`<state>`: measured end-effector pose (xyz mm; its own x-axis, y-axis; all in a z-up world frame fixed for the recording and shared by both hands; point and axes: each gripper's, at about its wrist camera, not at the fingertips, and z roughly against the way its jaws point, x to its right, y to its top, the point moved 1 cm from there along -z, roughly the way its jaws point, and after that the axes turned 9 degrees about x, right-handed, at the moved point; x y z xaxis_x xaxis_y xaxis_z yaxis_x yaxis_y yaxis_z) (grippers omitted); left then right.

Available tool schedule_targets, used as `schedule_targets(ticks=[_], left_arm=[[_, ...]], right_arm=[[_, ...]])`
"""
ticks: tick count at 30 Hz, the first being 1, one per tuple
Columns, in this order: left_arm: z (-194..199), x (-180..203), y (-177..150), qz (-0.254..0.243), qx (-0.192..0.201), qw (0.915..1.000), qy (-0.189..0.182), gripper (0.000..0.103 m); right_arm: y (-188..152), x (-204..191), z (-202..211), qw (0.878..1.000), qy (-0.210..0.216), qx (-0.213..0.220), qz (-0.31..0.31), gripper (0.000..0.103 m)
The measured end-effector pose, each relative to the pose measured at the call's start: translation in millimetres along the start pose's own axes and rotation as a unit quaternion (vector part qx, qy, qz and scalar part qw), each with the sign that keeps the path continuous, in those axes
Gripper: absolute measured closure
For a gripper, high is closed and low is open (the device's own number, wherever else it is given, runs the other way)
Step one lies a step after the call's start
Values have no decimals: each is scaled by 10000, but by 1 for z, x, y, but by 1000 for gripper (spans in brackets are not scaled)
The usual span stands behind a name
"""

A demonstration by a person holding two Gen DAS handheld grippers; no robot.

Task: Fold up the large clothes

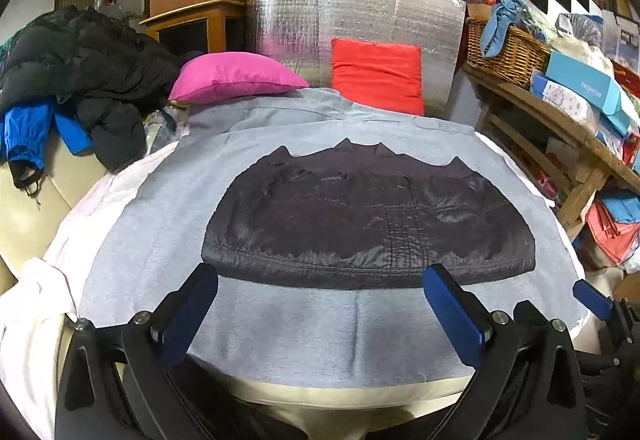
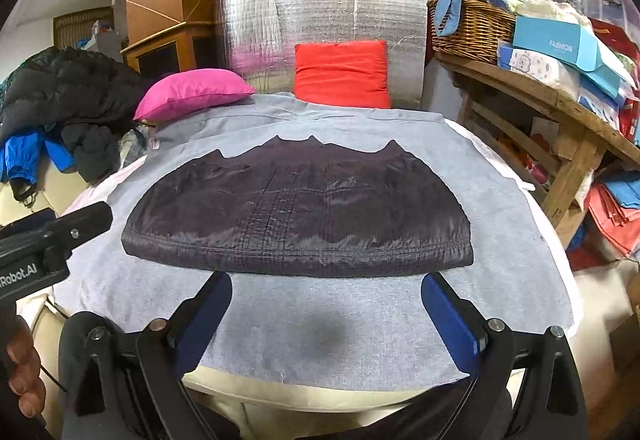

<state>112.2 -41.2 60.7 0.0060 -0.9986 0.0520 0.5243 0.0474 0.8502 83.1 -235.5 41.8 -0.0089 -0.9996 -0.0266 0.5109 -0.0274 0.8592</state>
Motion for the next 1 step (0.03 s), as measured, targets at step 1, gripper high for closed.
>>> schedule_targets(ticks=[1], left_arm=[[0,0,0,-5,-5,10000,1,1]], right_arm=[[0,0,0,10000,3,0,-4,6]])
